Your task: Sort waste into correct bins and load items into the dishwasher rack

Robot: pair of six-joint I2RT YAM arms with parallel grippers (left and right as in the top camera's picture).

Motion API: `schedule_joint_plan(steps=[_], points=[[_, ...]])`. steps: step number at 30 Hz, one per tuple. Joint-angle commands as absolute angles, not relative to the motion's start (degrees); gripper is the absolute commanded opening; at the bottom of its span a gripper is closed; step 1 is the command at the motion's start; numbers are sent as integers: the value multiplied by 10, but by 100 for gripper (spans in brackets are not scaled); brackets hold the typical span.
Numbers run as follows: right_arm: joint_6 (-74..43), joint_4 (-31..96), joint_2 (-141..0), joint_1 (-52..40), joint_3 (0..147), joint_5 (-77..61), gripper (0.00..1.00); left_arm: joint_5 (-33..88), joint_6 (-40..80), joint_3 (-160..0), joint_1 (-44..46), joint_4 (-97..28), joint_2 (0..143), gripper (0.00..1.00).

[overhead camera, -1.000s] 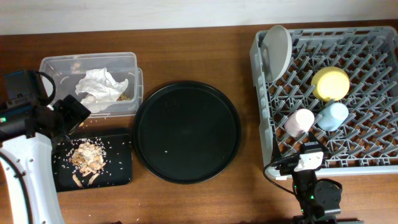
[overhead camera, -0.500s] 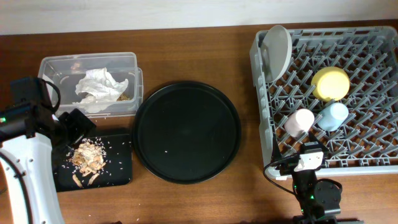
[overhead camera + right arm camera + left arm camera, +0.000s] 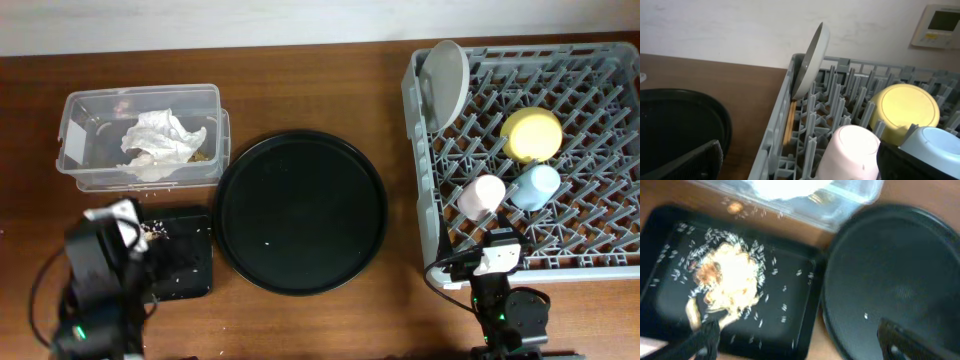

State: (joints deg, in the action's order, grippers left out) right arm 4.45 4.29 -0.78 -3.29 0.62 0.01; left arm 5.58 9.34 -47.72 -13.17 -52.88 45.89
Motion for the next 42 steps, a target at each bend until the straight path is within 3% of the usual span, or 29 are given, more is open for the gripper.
schedule_joint_plan(steps=[1,7,16,24,33,42], points=[[38,47,-3,-29,3,5,99,132,-19,-346,-129,-434,358,99],[38,47,-3,-29,3,5,99,186,-18,-232,-129,-303,314,99],[38,47,-3,-29,3,5,99,189,-18,-119,-127,-176,240,99],[38,47,-3,-29,3,5,99,162,-18,-11,-82,29,129,99],[38,47,-3,-29,3,5,99,33,-18,-5,-36,-7,89,99],[38,47,-3,-29,3,5,99,11,-18,-5,-34,-48,3,99]])
